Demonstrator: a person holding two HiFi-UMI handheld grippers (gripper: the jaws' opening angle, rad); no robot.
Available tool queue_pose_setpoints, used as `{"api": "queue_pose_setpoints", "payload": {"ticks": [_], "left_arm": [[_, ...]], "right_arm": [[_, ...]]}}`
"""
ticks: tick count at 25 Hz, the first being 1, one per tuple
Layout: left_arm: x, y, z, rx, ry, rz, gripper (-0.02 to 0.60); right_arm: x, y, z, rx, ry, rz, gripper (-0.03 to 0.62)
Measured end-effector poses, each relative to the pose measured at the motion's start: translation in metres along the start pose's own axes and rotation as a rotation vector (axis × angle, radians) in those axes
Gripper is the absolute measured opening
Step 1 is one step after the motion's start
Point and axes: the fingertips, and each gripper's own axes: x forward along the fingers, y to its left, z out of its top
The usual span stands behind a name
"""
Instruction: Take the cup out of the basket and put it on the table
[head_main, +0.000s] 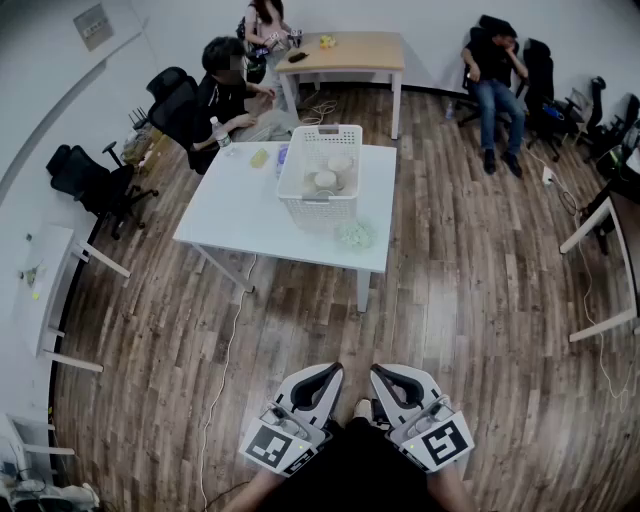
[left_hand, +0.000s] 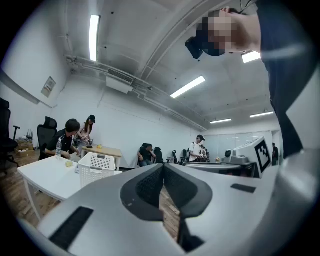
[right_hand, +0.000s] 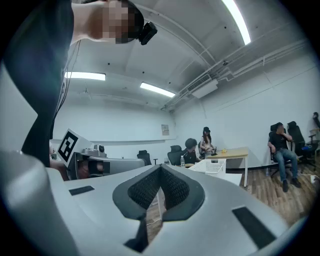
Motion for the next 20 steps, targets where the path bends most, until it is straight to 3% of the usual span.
{"api": "queue_pose_setpoints", "payload": {"ticks": [11,20], "left_arm": [[-0.003,-0.015,-0.017,0.069,0.083,0.007,0.011],[0.018,0.026,-0.029,0.025,0.109,-0.007,0.01]], "right_arm": [[-0.006,0.002,-0.001,0.048,-0.003,0.032,0.026],[0.03,-0.019,-0.008,0.099,0.01,0.025,0.026]]}}
